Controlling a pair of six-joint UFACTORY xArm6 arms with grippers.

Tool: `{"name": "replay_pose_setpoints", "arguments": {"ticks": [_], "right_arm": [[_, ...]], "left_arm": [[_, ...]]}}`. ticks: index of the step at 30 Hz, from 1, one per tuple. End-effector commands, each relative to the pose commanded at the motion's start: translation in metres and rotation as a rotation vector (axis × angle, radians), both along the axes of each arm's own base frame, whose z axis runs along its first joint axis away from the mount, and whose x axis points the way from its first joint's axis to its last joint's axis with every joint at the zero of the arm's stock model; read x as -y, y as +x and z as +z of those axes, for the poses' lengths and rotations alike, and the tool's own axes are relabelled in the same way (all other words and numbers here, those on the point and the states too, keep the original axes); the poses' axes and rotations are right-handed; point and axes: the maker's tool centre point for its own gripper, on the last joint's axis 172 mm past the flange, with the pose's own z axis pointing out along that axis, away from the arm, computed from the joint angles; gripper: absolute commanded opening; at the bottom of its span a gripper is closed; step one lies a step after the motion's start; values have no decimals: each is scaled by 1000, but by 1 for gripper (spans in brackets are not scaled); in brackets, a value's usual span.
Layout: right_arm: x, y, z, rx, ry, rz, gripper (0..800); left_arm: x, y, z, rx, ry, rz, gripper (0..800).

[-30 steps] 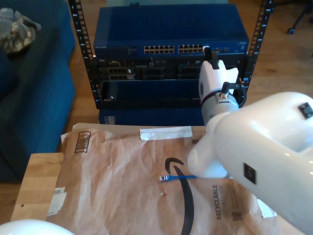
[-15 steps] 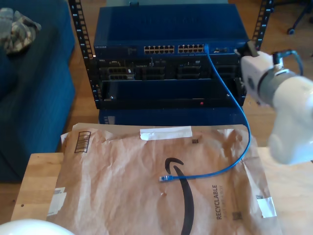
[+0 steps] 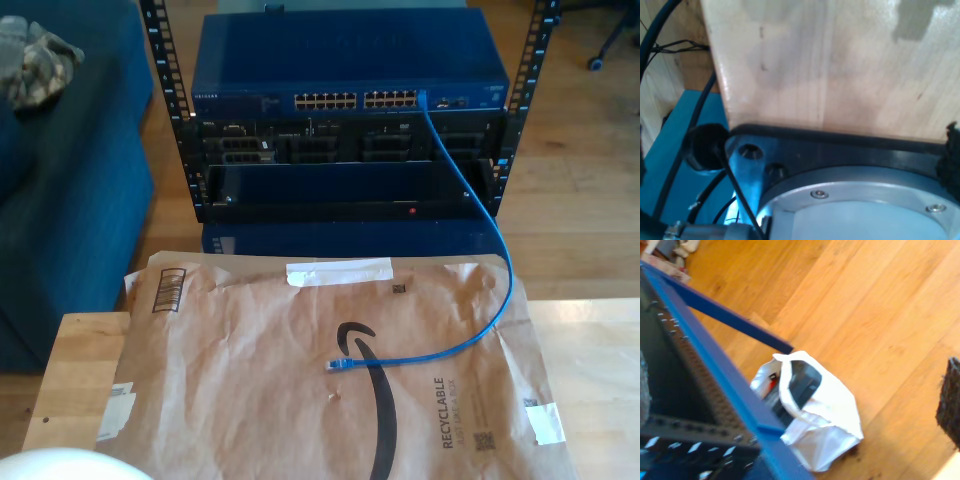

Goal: Grab the cable and plug it in

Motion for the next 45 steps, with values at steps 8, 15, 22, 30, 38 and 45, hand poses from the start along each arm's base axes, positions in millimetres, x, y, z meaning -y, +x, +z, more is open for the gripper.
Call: {"name": "replay_pose_setpoints", "arguments": {"ticks": [8,15,22,30,38,45], "right_arm": [[15,8,-20,-73,-90,81,797],[17,26,-51,-142,-154,186,797],[18,14,-63,-185,-198,235,797],[39,8,-48,-170,-218,198,797],[58,24,-18,-85,-153,86,797],[54,51,20,62,42,-95,798]], "left_arm": [[0,0,0,0,0,0,800],[0,0,0,0,0,0,800],[0,0,0,0,0,0,800],[0,0,0,0,0,0,800],[0,0,0,0,0,0,800],[0,0,0,0,0,0,800]]}}
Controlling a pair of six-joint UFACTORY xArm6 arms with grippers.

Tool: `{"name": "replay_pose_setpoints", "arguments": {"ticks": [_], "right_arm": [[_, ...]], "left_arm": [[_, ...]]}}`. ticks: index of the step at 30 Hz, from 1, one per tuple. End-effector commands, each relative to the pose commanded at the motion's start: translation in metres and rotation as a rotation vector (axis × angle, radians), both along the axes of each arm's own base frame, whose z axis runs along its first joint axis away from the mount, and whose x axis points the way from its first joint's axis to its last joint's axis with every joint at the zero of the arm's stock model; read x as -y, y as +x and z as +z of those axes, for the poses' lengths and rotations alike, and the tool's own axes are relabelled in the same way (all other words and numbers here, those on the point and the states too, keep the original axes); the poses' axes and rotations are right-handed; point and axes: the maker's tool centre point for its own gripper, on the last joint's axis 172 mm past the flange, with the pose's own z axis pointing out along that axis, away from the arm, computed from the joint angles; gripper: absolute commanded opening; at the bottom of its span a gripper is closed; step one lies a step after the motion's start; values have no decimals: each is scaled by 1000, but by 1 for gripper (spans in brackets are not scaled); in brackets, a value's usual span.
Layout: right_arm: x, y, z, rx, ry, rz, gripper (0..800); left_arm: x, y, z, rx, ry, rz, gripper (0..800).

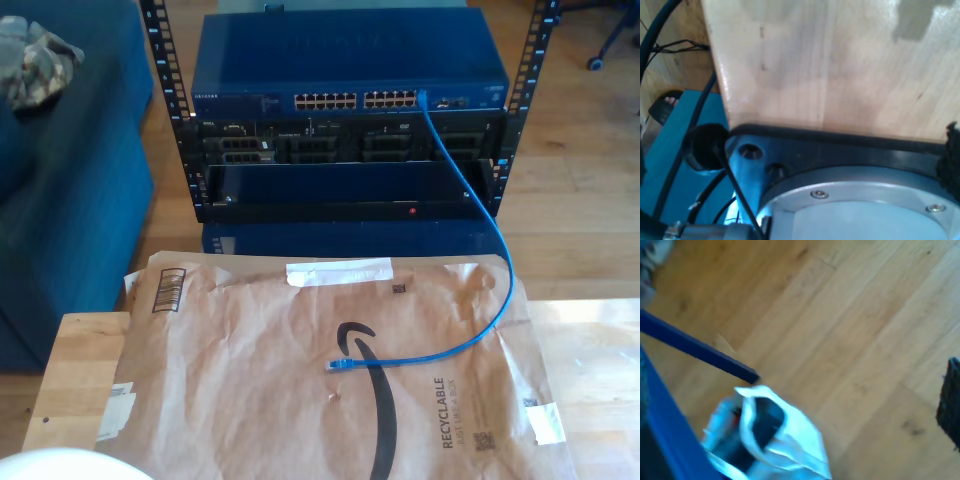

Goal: Grab the cable and plug it in

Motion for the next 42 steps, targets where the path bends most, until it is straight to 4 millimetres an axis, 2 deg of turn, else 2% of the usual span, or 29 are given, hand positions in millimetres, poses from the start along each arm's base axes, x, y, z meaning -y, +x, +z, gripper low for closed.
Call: {"name": "replay_pose_setpoints", "arguments": {"ticks": [4,6,7,10,14,18,22,28,32,34,39,42], "right_arm": [[-3,4,1,-35,3,-23,798],[4,4,3,-58,4,-39,799],[9,2,1,-83,1,-44,799],[7,-13,-14,-205,-21,-15,798],[6,-40,-30,-353,-36,21,797],[2,-89,-52,-567,-17,59,797],[2,-121,-52,-657,7,57,797],[34,-206,-48,-814,111,-53,797],[54,-255,-45,-890,148,-80,797],[60,-284,-53,-938,184,-91,797],[55,-358,-66,-1039,295,-126,798],[38,-406,-75,-1096,352,-100,797]], "left_arm": [[0,0,0,0,0,0,800],[0,0,0,0,0,0,800],[0,0,0,0,0,0,800],[0,0,0,0,0,0,800],[0,0,0,0,0,0,800],[0,0,0,0,0,0,800],[0,0,0,0,0,0,800],[0,0,0,0,0,0,800],[0,0,0,0,0,0,800],[0,0,0,0,0,0,800],[0,0,0,0,0,0,800],[0,0,0,0,0,0,800]]}}
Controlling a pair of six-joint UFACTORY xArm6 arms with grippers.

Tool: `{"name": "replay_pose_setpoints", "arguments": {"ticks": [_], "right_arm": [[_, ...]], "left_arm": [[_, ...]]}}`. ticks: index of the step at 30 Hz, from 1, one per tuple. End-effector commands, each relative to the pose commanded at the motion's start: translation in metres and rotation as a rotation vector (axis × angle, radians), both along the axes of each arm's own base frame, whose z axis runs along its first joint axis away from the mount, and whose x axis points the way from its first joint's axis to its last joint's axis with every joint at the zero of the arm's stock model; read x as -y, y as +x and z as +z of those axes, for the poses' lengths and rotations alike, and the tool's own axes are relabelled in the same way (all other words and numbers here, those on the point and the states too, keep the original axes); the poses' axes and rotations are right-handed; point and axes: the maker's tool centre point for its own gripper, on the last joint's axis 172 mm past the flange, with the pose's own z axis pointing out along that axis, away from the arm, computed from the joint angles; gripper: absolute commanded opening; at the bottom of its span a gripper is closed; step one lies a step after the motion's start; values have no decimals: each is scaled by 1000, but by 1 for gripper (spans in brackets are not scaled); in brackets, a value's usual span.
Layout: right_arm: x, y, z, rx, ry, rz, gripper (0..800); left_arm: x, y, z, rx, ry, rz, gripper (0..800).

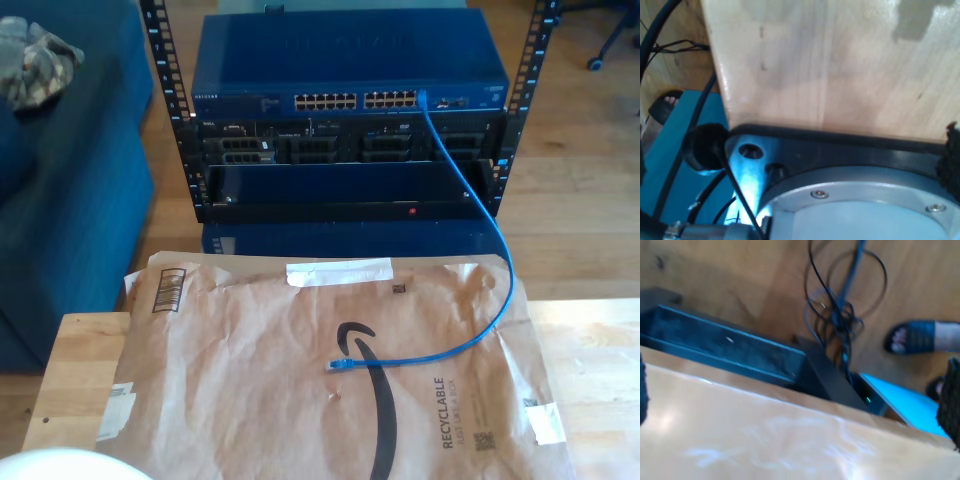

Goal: Grab the cable and plug it in

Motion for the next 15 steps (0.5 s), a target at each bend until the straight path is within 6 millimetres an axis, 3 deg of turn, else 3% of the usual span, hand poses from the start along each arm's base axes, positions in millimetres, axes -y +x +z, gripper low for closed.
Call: {"name": "replay_pose_setpoints", "arguments": {"ticks": [5,15], "right_arm": [[-38,-71,-30,-36,67,-69,797],[-87,-134,-80,-79,201,-191,796]], "left_arm": [[0,0,0,0,0,0,800],[0,0,0,0,0,0,800]]}}
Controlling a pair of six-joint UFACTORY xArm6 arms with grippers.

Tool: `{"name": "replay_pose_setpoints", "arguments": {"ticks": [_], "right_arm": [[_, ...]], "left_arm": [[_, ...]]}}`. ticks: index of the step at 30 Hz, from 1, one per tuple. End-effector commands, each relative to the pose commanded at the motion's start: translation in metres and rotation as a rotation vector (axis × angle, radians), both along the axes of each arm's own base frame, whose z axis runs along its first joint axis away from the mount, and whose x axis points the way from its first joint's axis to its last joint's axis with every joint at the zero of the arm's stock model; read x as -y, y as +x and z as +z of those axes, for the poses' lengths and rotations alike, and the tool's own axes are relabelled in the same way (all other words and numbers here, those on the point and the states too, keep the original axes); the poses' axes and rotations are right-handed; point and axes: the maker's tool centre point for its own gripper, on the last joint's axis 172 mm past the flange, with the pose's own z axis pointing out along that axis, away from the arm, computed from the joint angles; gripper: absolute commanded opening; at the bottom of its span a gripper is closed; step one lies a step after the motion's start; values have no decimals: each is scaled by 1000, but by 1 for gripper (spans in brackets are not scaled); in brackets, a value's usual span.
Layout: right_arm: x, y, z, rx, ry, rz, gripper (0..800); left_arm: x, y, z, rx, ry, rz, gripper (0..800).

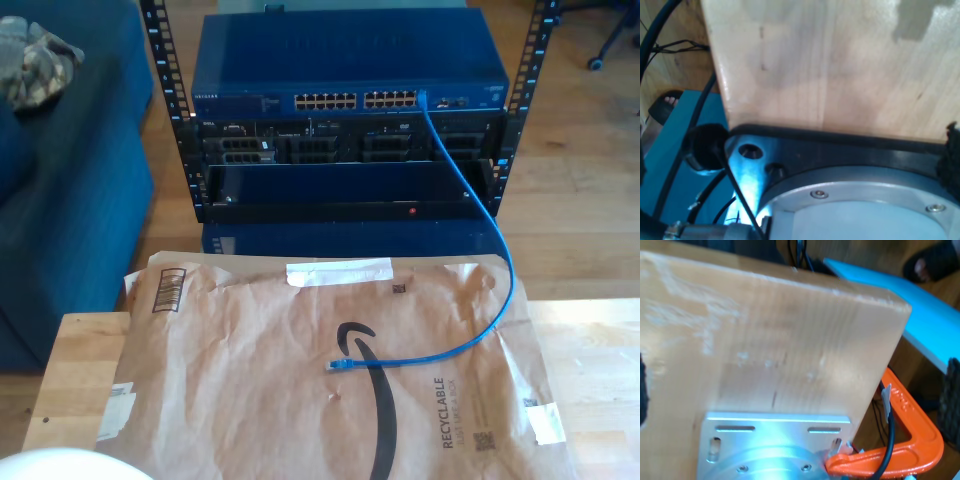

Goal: Grab the cable and plug it in

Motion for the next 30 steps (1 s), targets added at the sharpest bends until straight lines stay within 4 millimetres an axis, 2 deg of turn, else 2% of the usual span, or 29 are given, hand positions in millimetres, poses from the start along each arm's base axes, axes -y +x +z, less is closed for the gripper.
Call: {"name": "replay_pose_setpoints", "arguments": {"ticks": [8,11,18,30], "right_arm": [[-38,-27,-30,-19,86,-94,796],[-41,-30,-40,-9,77,-118,797],[-40,-22,-69,33,13,-107,798],[-35,-19,-79,53,-32,-77,799]], "left_arm": [[0,0,0,0,0,0,800],[0,0,0,0,0,0,800],[0,0,0,0,0,0,800],[0,0,0,0,0,0,800]]}}
